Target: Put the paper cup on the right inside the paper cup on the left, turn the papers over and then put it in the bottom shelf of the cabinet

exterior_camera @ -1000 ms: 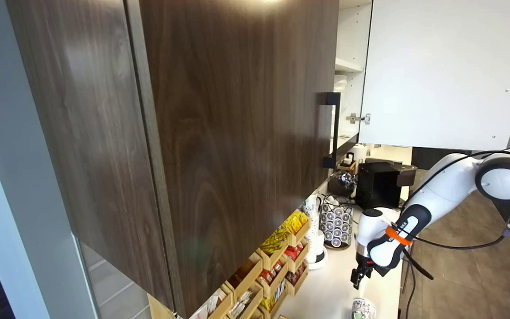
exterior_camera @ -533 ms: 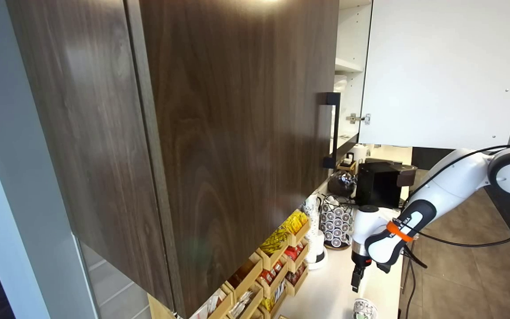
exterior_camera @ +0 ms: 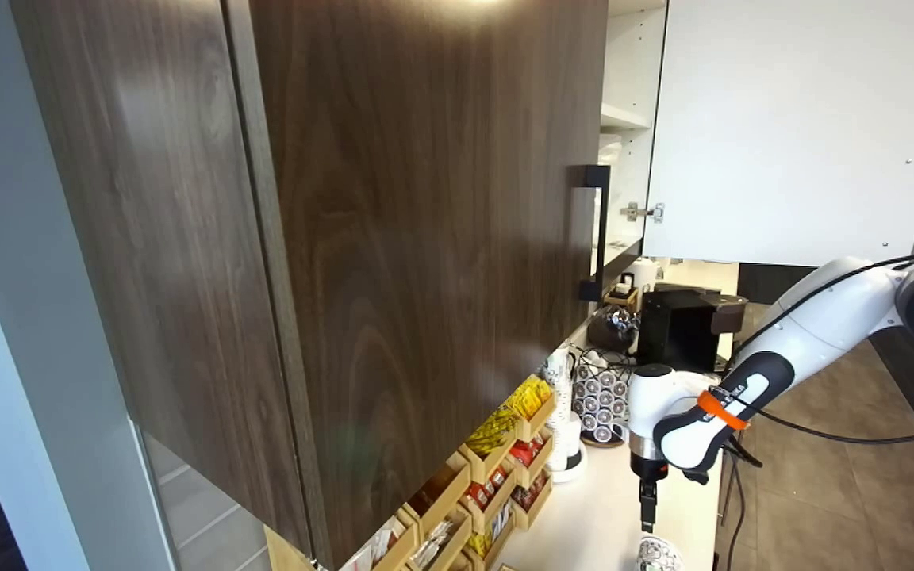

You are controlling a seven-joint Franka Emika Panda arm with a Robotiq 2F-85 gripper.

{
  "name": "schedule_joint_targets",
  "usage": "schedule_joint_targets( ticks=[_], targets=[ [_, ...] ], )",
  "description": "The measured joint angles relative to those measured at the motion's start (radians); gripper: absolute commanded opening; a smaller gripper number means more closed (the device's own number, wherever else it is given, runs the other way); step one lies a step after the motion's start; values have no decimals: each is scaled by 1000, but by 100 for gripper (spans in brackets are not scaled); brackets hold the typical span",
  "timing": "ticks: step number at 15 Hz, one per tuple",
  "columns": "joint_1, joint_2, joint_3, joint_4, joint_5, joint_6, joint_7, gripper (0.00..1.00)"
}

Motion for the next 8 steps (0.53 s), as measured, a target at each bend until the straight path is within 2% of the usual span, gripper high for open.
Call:
schedule_joint_targets(
  ticks=[3,8],
  targets=[
    [0,0,2,0,0,0,-20,100],
    [7,6,54,-51,-11,-10,-204,100]
  ],
)
